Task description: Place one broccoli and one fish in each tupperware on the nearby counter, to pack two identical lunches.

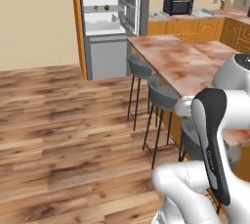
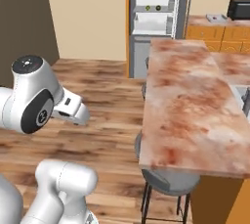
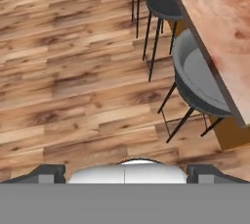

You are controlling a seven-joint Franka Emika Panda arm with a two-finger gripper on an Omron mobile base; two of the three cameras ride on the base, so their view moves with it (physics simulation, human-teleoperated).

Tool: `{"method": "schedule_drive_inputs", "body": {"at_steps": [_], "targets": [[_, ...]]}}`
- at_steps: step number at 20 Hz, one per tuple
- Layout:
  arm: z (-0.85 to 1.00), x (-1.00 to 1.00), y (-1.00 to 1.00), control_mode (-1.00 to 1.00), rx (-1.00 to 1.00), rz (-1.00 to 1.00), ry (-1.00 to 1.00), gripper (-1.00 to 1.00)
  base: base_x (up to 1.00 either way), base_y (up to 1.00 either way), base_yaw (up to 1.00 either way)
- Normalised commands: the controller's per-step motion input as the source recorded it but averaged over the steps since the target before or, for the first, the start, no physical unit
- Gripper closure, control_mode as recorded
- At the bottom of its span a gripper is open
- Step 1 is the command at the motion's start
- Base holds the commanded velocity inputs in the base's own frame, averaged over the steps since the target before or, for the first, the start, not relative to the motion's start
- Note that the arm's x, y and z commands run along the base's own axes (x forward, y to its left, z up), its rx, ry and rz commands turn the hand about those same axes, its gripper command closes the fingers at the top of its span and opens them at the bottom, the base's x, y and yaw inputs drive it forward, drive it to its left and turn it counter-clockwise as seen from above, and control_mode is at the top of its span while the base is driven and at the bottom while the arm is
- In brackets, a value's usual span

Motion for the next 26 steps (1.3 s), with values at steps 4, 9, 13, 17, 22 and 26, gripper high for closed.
{"method": "schedule_drive_inputs", "body": {"at_steps": [4, 9, 13, 17, 22, 26], "targets": [[0.0, 0.0, 0.0, 1.0, 0.0, 0.0, 0.0, -1.0, 1.0, -0.04, -0.06], [0.0, 0.0, 0.0, 1.0, 0.0, 0.0, 0.0, -1.0, 1.0, -0.03, -0.07], [0.0, 0.0, 0.0, 1.0, 0.0, 0.0, 0.0, -1.0, 1.0, 0.14, -0.04], [0.0, 0.0, 0.0, 1.0, 0.0, 0.0, 0.0, -1.0, 1.0, 0.15, -0.02], [0.0, 0.0, 0.0, 1.0, 0.0, 0.0, 0.0, -1.0, 1.0, 0.11, -0.02], [0.0, 0.0, 0.0, 1.0, 0.0, 0.0, 0.0, -1.0, 1.0, 0.08, -0.03]]}}
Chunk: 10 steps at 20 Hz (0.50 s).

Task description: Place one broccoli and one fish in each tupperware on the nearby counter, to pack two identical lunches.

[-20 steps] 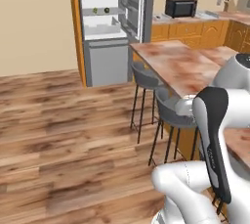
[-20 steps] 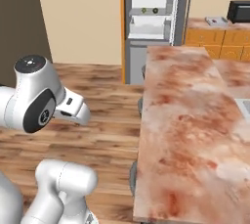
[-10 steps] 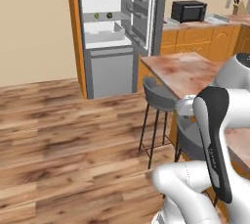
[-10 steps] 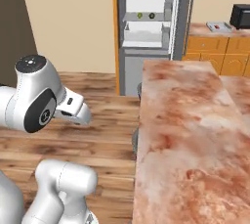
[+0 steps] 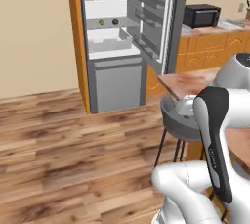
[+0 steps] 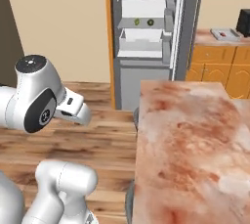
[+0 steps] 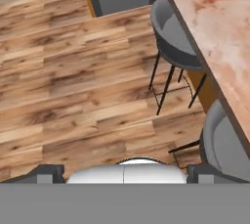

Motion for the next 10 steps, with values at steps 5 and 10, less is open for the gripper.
{"method": "schedule_drive_inputs", "body": {"at_steps": [5, 10], "targets": [[0.0, 0.0, 0.0, 1.0, 0.0, 0.0, 0.0, -1.0, 1.0, 0.09, -0.04], [0.0, 0.0, 0.0, 1.0, 0.0, 0.0, 0.0, -1.0, 1.0, 0.1, -0.05]]}}
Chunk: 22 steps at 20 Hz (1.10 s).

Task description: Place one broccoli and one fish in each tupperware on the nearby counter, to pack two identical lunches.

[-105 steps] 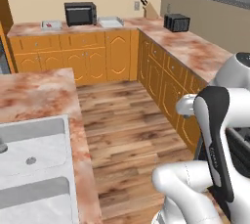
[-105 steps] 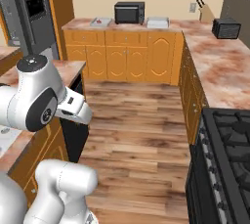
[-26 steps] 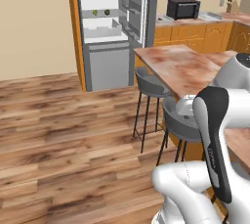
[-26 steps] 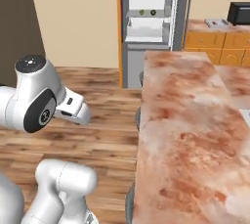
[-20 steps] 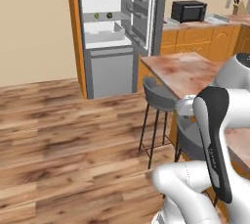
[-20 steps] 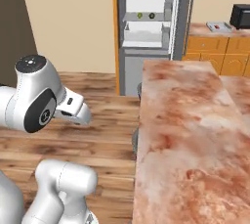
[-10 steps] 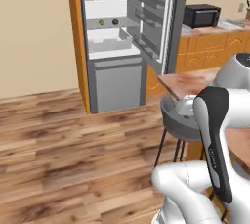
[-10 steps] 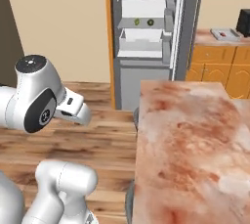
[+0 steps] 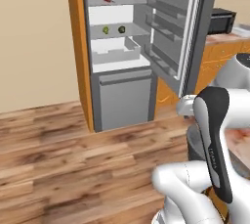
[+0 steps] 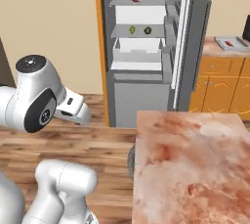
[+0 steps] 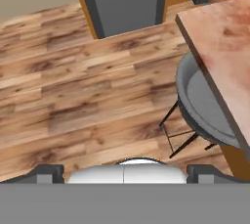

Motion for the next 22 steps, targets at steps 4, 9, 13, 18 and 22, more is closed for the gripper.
{"method": "schedule_drive_inputs", "body": {"at_steps": [4, 9, 13, 18, 22], "targets": [[0.0, 0.0, 0.0, 1.0, 0.0, 0.0, 0.0, -1.0, 1.0, 0.09, -0.04], [0.0, 0.0, 0.0, 1.0, 0.0, 0.0, 0.0, -1.0, 1.0, 0.08, -0.04], [0.0, 0.0, 0.0, 1.0, 0.0, 0.0, 0.0, -1.0, 1.0, 0.0, -0.01], [0.0, 0.0, 0.0, 1.0, 0.0, 0.0, 0.0, -1.0, 1.0, 0.0, 0.0], [0.0, 0.0, 0.0, 1.0, 0.0, 0.0, 0.0, -1.0, 1.0, -0.06, 0.0]]}}
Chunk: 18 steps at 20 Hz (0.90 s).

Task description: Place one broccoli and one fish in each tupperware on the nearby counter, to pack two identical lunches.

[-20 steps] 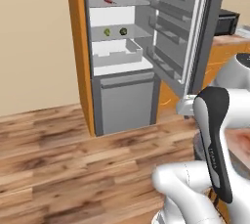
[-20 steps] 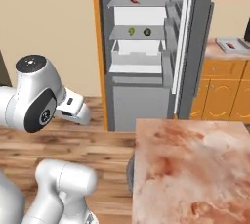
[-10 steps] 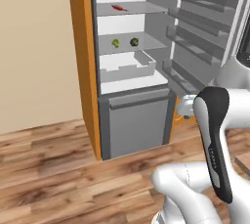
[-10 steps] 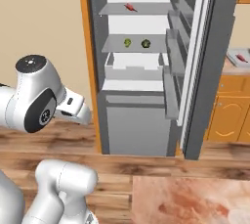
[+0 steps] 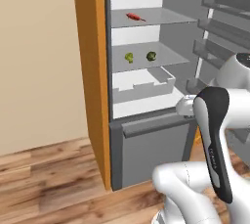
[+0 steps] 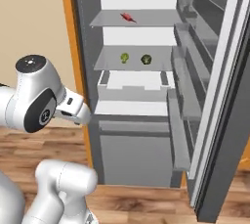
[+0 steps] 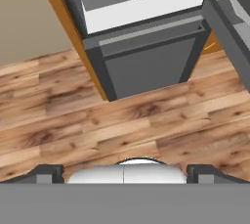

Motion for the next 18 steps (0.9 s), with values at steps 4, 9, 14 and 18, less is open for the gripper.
{"method": "schedule_drive_inputs", "body": {"at_steps": [4, 9, 14, 18], "targets": [[0.0, 0.0, 0.0, 1.0, 0.0, 0.0, 0.0, -1.0, 0.92, -0.42, 0.03], [0.0, 0.0, 0.0, 1.0, 0.0, 0.0, 0.0, -1.0, 0.57, -0.53, 0.14], [0.0, 0.0, 0.0, 1.0, 0.0, 0.0, 0.0, -1.0, 0.59, -0.19, 0.12], [0.0, 0.0, 0.0, 1.0, 0.0, 0.0, 0.0, -1.0, 0.99, 0.26, 0.05]]}}
